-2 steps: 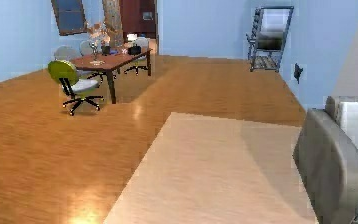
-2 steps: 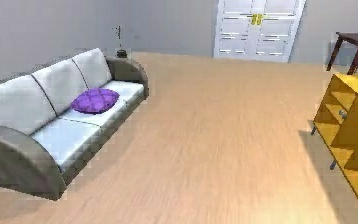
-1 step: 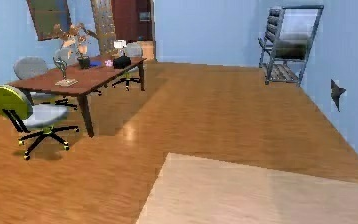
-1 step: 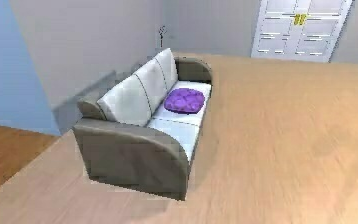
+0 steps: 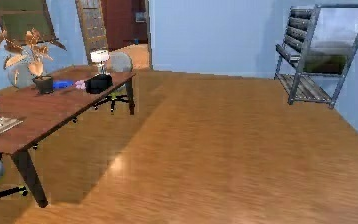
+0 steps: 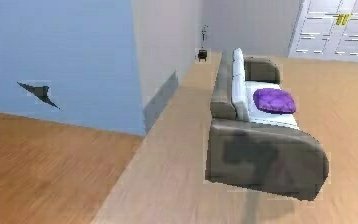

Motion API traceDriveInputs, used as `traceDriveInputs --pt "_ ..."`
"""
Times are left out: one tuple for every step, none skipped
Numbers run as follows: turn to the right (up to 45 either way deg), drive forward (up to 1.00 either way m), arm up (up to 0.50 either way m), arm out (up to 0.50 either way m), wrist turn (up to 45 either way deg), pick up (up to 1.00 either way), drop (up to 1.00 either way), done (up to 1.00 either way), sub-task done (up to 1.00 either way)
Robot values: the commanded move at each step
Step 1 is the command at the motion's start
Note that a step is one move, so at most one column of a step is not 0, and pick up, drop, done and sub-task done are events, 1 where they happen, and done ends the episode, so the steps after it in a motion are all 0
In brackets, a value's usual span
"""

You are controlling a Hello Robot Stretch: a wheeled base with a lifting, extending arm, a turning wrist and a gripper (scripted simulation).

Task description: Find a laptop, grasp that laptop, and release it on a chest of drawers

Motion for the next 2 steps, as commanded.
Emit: traceDriveInputs --pt "0.0 1.00 0.00 0.00 0.0 0.00 0.00 0.00 0.00" --pt "0.0 1.00 0.00 0.00 0.0 0.00 0.00 0.00 0.00"
